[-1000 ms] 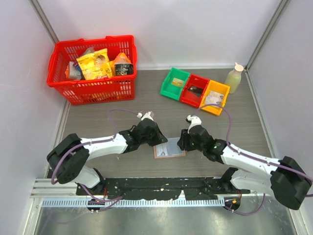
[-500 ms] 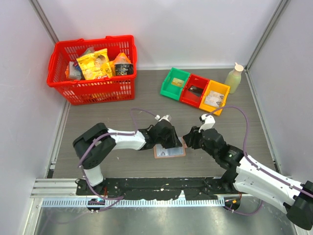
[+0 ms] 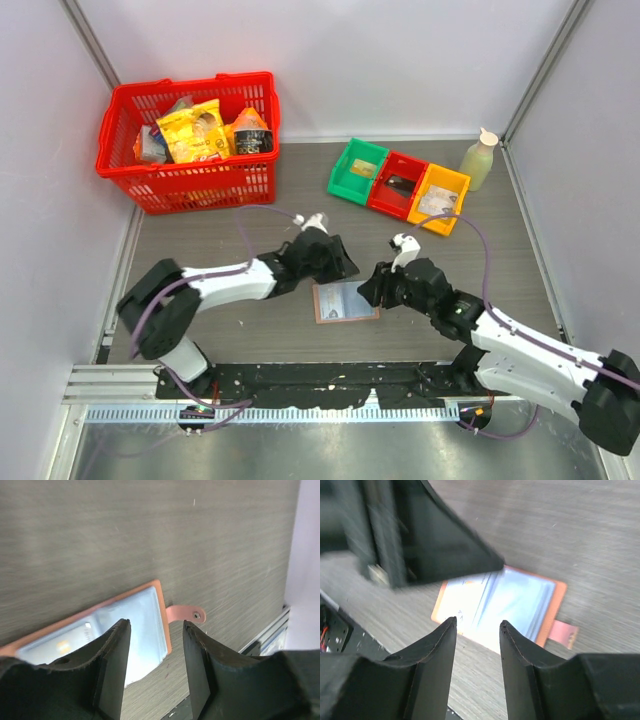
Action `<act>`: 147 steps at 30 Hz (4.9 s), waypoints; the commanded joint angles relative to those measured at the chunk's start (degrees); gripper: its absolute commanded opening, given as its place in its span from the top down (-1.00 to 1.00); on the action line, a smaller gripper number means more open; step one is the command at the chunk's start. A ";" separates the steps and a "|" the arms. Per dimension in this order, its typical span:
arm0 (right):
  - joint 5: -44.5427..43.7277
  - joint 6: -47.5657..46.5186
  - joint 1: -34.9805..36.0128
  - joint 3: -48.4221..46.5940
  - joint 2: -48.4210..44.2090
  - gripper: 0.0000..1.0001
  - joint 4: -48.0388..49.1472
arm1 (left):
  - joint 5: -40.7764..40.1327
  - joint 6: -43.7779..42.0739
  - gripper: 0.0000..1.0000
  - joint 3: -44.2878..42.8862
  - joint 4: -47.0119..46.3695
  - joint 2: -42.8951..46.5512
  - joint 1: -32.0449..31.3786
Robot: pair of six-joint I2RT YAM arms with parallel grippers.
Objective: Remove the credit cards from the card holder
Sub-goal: Remove the credit card from the card holder.
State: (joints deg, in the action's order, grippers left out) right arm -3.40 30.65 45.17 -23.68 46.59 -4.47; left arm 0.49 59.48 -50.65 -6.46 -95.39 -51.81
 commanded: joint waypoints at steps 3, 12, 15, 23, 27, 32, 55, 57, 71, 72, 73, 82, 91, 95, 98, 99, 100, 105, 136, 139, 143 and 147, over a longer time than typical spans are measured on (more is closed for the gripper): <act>11.13 2.48 0.36 -0.75 8.42 0.11 10.79 | -7.52 -4.63 -0.01 5.47 6.01 14.96 5.40; 20.62 8.36 -3.33 0.47 23.00 0.38 26.78 | -3.93 -6.66 0.00 9.25 16.74 18.67 5.58; 22.90 10.47 -5.34 1.97 26.96 0.42 32.22 | -3.31 -6.84 0.01 9.52 16.74 17.00 4.27; 29.67 15.66 -10.71 6.63 35.58 0.46 42.51 | -3.04 -6.57 0.22 7.15 17.09 10.59 0.49; 32.14 17.85 -12.12 8.30 39.71 0.48 47.88 | -3.83 -5.61 0.41 7.06 17.09 8.39 0.04; 33.80 19.62 -13.44 9.62 42.79 0.53 51.75 | -4.45 -3.94 0.62 8.64 16.66 7.33 -0.04; 39.69 22.77 -13.35 7.51 50.78 0.59 61.75 | -5.33 -2.00 0.79 9.61 15.51 6.45 -1.98; 40.49 24.18 -13.44 7.86 51.93 0.65 64.83 | -5.41 -1.83 0.80 9.52 15.51 6.19 -2.33; 41.81 24.63 -15.28 10.50 50.88 0.99 66.26 | -8.40 0.72 1.00 12.60 14.46 9.26 -2.33; 41.81 23.93 -15.37 10.32 50.71 0.99 64.60 | -8.40 0.72 0.98 12.86 14.02 10.13 -2.33; 41.81 23.58 -15.29 10.15 50.79 0.99 64.07 | -8.23 0.55 0.89 13.03 13.15 11.01 -2.33; 42.86 24.45 -15.28 8.83 54.31 0.99 65.46 | -5.41 -1.47 0.48 11.90 7.60 15.68 -2.42; 42.42 24.28 -15.28 8.74 53.78 0.99 64.68 | -8.40 0.02 0.81 11.37 8.65 9.09 -2.33; 42.33 24.01 -15.28 8.65 53.78 0.98 64.41 | -10.86 -0.33 0.83 11.02 11.55 9.26 -2.33; 42.60 24.28 -15.28 8.22 53.61 0.88 64.59 | -10.60 -0.42 0.86 10.93 12.44 8.56 -2.33; 42.68 24.36 -15.28 7.87 53.43 0.81 64.50 | -10.08 -0.16 0.87 11.19 12.09 8.30 -2.33; 42.69 24.37 -15.28 7.43 53.43 0.77 64.33 | -9.55 0.10 0.87 11.71 11.65 8.12 -2.33; 42.69 24.45 -14.50 5.58 53.34 0.51 62.92 | -8.14 1.34 0.88 13.30 9.10 7.42 -2.33; 41.20 13.03 -18.44 3.03 38.06 0.99 36.74 | -11.74 2.57 1.00 13.39 14.37 6.62 -2.33; 39.35 8.73 -19.59 2.76 35.60 0.99 28.76 | -12.18 2.39 1.00 13.65 14.28 7.24 -2.33; 35.75 2.76 -20.47 -0.04 29.45 0.99 16.47 | -12.09 2.04 1.00 13.74 13.84 8.03 -2.16; 33.55 -1.38 -20.47 -3.21 24.52 0.99 7.66 | -11.30 -0.06 0.93 13.83 11.91 10.48 -2.15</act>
State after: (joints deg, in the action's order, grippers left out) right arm 33.85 36.27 24.95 -22.57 75.53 14.66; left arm -8.80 62.48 -38.33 2.37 -86.65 -54.00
